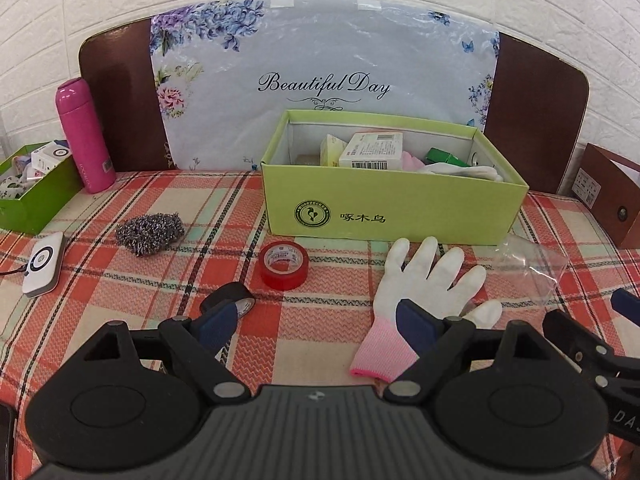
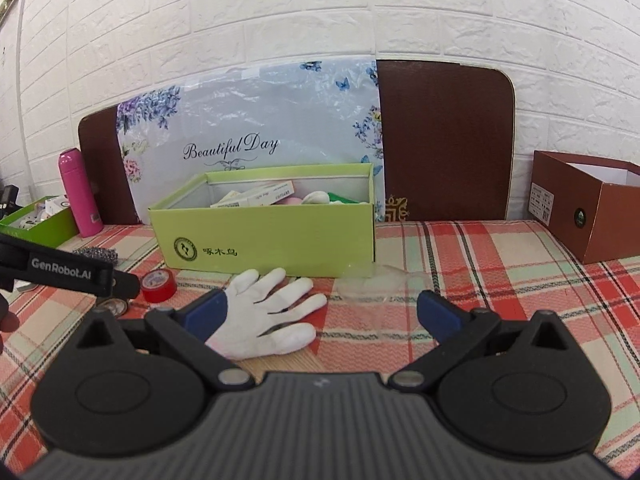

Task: Organize objects
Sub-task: 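Grasp the white glove by its pink cuff with the right tool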

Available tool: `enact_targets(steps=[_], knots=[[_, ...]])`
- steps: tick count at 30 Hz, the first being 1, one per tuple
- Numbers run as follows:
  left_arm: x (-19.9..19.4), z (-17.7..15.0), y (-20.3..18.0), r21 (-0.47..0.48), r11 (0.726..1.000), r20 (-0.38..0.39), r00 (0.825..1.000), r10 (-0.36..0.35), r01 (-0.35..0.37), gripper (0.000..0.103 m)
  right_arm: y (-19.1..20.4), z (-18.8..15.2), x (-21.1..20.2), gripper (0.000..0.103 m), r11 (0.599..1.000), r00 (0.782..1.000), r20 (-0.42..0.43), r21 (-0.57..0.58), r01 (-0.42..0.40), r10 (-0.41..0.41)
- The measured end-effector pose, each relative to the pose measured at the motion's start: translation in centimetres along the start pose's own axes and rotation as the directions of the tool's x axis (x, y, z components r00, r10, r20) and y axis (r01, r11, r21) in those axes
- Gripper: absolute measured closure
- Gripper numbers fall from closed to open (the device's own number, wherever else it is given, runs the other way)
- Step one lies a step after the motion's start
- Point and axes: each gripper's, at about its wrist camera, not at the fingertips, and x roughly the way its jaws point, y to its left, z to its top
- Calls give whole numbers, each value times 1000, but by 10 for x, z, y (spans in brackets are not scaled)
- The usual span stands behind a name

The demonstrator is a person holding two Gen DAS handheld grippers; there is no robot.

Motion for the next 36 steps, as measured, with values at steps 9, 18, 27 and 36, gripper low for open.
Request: enact_targets(steps=[9, 18, 27, 36], knots=[[5, -34, 52, -75, 995, -80, 995, 56, -62, 14, 47, -16, 34, 0, 994, 978, -179, 17, -107, 109], [19, -24, 84, -111, 991, -52, 996, 73, -78, 14, 117, -32, 82, 21, 969, 976, -216, -230, -90, 40], [60, 3, 92, -115, 993, -37, 999, 10, -14, 14, 65, -35, 34, 87, 981, 973, -208, -144, -133, 101], [78, 6, 85, -78, 994, -91, 992, -88, 81, 66, 12, -71, -48, 86, 979, 961, -259, -150, -139, 97]])
